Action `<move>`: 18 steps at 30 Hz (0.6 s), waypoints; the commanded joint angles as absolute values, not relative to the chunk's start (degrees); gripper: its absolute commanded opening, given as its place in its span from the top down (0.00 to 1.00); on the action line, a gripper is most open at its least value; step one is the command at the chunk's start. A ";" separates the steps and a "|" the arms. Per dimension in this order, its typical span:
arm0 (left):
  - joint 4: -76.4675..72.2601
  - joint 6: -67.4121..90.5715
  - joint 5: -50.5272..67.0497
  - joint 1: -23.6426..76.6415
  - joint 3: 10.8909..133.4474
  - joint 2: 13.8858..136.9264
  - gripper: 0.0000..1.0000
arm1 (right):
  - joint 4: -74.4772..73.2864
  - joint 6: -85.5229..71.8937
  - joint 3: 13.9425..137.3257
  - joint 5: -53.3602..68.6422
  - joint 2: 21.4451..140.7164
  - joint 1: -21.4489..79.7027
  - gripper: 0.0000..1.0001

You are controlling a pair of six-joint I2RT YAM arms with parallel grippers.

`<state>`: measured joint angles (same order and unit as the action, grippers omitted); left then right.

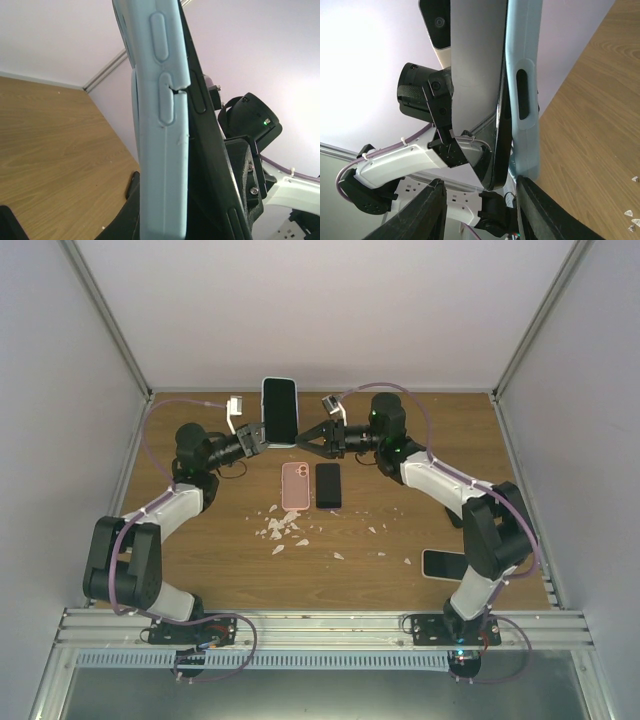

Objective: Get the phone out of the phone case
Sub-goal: Remove the phone case from the phone.

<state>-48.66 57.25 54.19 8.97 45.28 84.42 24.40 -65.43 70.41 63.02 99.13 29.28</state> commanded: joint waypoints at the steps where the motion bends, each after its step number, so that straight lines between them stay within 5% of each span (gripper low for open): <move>1: -47.58 50.74 58.00 12.60 47.91 81.74 1.00 | 27.60 -66.00 73.30 61.54 100.20 30.33 0.61; 18: -32.86 39.53 53.89 13.17 50.34 81.62 1.00 | 29.34 -65.57 73.49 61.84 99.41 30.06 0.73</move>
